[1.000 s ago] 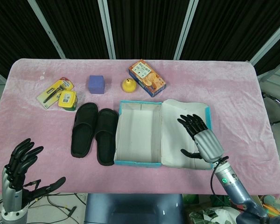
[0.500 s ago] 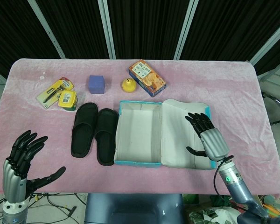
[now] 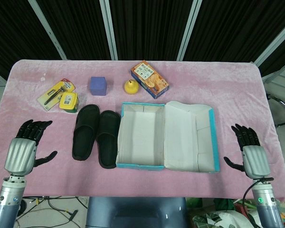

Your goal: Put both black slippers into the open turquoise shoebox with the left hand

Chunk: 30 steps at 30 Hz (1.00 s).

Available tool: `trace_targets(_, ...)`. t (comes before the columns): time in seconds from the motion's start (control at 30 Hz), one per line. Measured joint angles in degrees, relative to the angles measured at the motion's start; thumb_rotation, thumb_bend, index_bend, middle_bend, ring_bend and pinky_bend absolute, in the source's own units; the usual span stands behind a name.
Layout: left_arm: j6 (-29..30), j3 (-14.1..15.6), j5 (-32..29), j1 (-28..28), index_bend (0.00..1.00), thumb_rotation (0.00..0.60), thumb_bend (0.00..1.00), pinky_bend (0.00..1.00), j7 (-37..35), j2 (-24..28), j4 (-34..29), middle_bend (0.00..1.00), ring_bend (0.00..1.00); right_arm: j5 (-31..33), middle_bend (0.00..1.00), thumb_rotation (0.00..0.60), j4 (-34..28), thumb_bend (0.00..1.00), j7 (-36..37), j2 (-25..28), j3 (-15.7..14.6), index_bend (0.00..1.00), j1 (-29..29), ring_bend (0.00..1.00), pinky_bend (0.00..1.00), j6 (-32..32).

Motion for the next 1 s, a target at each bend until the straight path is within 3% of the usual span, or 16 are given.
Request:
trace_targets(0.3,-16.1,-4.5,-17.0,-7.7,0.06,0.6,0.01,0.15,3.9,0.6,0.9,0.16,0.16,-0.8,0.05,0.6,-0.1,0.11,0.3,1.7,-2.2,0.07,-3.2,0.0,0.0,2.2)
trace_targets(0.57,-24.4,-8.2,-32.4,-16.1,0.05,0.6,0.01,0.15,12.4,-1.2,4.2,0.16,0.16,-0.6,0.05,0.6,-0.3,0.11,1.0,2.4,-2.6,0.07,-4.9,0.0,0.0,3.3)
trace_targets(1.0,-33.5,-10.6,-58.2,-34.2,0.06,0.6,0.01,0.18,27.1,-10.2,18.8,0.16,0.16,-0.1,0.05,0.6,-0.2,0.11,2.1,2.7,-2.4,0.05,-6.4,0.0,0.0,3.8)
